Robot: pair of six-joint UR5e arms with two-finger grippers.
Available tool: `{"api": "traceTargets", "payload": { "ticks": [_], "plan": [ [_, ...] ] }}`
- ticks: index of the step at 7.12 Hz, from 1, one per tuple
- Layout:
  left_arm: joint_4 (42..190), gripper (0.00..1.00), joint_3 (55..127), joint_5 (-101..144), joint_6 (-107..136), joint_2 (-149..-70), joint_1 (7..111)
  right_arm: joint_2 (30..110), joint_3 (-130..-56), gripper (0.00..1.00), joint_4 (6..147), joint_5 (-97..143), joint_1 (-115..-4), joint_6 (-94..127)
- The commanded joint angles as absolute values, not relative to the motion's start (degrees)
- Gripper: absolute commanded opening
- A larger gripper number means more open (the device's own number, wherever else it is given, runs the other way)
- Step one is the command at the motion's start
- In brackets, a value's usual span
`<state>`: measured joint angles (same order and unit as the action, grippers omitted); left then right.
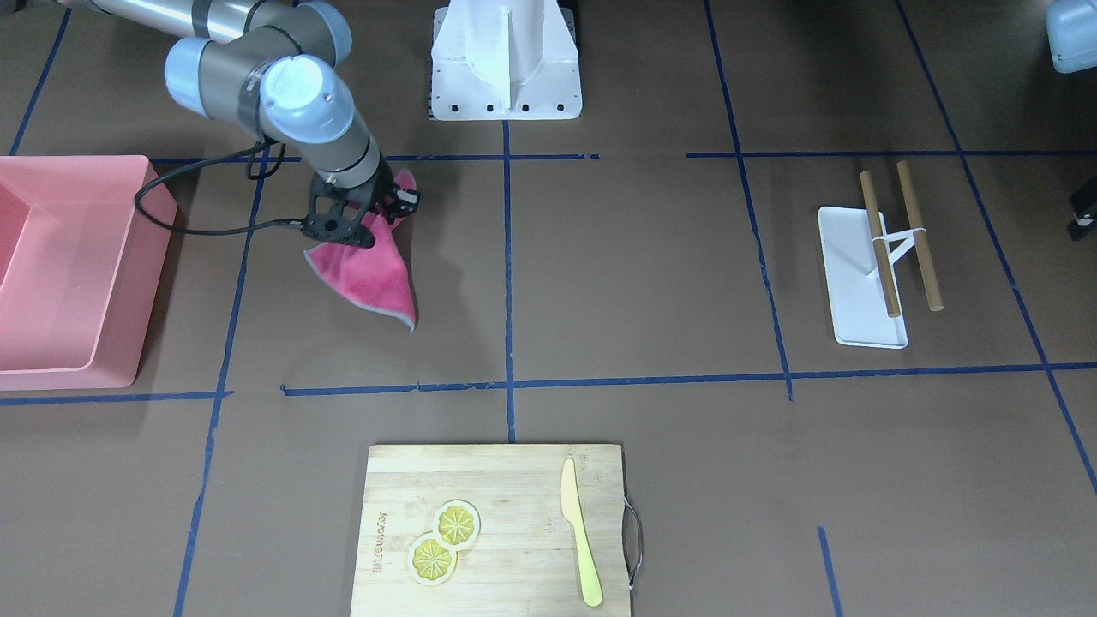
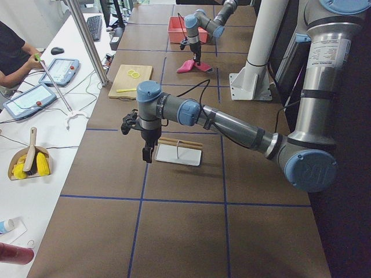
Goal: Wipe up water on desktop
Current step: 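Rub the pink cloth back and forth across the table with the right gripper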
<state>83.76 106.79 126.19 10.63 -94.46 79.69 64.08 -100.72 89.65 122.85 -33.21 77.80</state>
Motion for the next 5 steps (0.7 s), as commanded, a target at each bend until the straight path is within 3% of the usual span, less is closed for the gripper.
{"api": "traceTargets", "payload": {
  "ticks": [1, 5],
  "plan": [
    [83.8, 1.00, 106.8, 126.3, 10.6, -94.5, 79.8, 63.9, -97.3, 0.00, 89.6, 123.0, -38.0, 74.4],
    [83.8, 1.00, 106.8, 128.7, 10.9, -94.2, 79.8, 61.7, -99.2, 0.00, 90.6, 123.8, -48.6, 69.5]
  ]
}}
